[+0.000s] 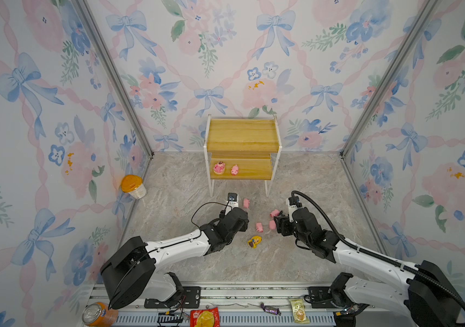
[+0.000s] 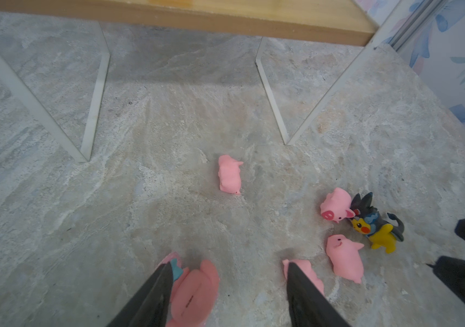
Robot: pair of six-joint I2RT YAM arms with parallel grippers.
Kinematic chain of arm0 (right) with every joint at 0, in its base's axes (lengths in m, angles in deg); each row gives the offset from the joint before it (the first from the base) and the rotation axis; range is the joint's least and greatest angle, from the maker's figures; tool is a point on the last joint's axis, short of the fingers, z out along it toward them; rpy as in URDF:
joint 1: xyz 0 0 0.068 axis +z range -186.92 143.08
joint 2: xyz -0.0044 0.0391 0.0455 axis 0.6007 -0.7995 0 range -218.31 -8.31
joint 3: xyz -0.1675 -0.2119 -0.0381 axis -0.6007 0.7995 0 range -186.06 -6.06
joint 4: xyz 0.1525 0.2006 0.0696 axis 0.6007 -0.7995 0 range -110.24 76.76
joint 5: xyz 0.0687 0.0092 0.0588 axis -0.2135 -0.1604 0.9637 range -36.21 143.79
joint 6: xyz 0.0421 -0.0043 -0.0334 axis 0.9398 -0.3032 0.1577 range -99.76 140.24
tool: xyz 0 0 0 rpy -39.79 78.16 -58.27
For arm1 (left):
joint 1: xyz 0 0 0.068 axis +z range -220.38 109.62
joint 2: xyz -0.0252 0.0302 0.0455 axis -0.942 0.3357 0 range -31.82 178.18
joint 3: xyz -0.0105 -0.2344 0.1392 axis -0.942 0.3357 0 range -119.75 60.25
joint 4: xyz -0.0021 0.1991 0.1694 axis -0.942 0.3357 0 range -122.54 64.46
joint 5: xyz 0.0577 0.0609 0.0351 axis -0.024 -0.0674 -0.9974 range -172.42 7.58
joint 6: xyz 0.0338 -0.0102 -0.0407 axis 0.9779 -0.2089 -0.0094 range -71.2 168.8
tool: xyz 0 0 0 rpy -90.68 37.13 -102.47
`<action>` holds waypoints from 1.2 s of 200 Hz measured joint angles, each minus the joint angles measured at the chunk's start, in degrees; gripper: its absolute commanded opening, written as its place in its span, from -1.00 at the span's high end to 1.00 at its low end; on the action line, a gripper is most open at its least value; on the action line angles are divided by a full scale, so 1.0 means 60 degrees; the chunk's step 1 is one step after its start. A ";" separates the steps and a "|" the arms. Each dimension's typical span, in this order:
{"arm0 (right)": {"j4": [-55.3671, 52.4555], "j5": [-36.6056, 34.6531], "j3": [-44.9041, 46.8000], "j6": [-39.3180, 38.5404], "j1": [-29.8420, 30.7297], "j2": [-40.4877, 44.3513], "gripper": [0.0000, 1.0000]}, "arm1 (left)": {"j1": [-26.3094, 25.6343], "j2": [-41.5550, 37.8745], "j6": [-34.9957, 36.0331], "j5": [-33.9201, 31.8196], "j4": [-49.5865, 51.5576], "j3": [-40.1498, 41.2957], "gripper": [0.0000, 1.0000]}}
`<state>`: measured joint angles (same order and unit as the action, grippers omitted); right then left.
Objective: Organize plastic toys on shelves
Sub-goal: Move the plastic toy to the center of the table.
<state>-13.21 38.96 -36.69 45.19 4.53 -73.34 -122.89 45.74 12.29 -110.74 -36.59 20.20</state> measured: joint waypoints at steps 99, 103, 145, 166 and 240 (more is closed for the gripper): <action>-0.1596 -0.0441 -0.1577 0.1322 0.0933 -0.1851 -0.34 | 0.0342 -0.1413 -0.0120 0.0120 0.1031 0.0029 -0.30; -0.1603 -0.0430 -0.1596 0.1377 0.0936 -0.1880 -0.34 | 0.0448 -0.1603 -0.0149 0.0117 0.1096 0.0073 -0.31; -0.1657 -0.0087 -0.1625 0.2379 0.1009 -0.2055 -0.36 | 0.2051 -0.3887 -0.0543 0.0484 0.1956 0.0827 -0.33; -0.1647 0.0135 -0.1617 0.3111 0.1049 -0.2055 -0.39 | 0.2707 -0.4728 -0.0608 0.0703 0.2200 0.0892 -0.34; -0.1180 0.0146 -0.1140 0.5661 0.1056 -0.2157 -0.42 | 0.3242 -0.4943 -0.0561 0.1381 0.2342 0.0889 -0.37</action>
<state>-20.29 39.84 -43.54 79.16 10.87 -86.28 -103.44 16.08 8.92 -102.45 -22.54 25.53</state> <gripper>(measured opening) 0.709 0.679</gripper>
